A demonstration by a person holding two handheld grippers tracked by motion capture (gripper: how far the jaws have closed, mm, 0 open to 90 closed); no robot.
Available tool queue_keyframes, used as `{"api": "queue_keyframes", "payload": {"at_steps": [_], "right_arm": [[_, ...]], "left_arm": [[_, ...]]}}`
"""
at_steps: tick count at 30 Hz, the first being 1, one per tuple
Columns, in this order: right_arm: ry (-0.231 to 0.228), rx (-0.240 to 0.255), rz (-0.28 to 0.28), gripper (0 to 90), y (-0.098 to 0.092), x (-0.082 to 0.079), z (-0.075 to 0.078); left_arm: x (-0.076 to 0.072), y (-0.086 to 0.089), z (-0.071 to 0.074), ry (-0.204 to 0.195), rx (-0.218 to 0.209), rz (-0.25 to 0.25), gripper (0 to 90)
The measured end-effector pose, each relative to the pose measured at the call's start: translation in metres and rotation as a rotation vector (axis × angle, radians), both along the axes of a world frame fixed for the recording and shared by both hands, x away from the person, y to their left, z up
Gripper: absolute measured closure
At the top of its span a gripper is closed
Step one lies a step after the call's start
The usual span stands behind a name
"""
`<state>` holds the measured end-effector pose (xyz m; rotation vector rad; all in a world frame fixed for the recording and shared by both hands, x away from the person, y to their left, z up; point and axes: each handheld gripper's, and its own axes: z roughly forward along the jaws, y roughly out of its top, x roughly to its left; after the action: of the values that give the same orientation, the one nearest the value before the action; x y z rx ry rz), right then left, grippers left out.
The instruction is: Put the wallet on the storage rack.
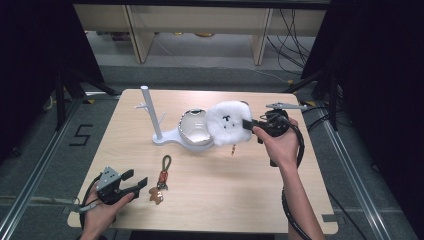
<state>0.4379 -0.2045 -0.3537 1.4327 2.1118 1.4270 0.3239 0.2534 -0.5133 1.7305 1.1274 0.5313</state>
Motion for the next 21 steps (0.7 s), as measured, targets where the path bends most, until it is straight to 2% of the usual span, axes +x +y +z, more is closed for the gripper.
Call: {"api": "queue_keyframes", "payload": {"at_steps": [1,2,6,7,8,9,10,12,16,17,21], "right_arm": [[0.011,0.003,-0.006,79.1,0.002,0.0,0.001],[-0.012,-0.003,0.008,79.2,0.001,0.003,0.001],[-0.024,0.002,0.005,79.1,0.006,0.007,0.005],[-0.039,-0.003,0.014,79.2,0.007,0.009,0.005],[-0.016,0.007,0.001,79.2,0.009,0.008,0.007],[-0.039,-0.002,0.011,79.1,0.009,0.01,0.006],[-0.03,0.002,0.01,79.1,0.011,0.011,0.008],[-0.042,0.003,0.018,79.1,0.013,0.014,0.008],[-0.038,0.012,0.012,79.1,0.02,0.016,0.012],[-0.055,0.007,0.025,79.2,0.02,0.019,0.012],[-0.051,0.013,0.022,79.2,0.027,0.023,0.014]], "left_arm": [[0.0,0.0,0.0,0.0,0.002,0.0,33.6],[0.0,0.0,0.0,-0.001,0.002,0.001,33.6],[0.0,0.001,0.0,-0.004,-0.002,0.005,33.6],[0.0,0.001,0.0,-0.001,0.003,0.007,33.6],[0.0,0.001,0.0,-0.004,0.001,0.007,33.6],[0.0,0.001,0.0,-0.006,-0.002,0.007,33.6],[0.0,0.001,0.0,-0.006,0.0,0.008,33.5],[0.0,0.001,0.0,-0.006,0.001,0.009,33.5],[0.0,0.001,0.0,-0.006,-0.001,0.008,33.4],[0.0,0.001,0.0,-0.007,-0.002,0.008,33.4],[0.0,0.001,0.0,-0.008,-0.001,0.009,33.3]]}}
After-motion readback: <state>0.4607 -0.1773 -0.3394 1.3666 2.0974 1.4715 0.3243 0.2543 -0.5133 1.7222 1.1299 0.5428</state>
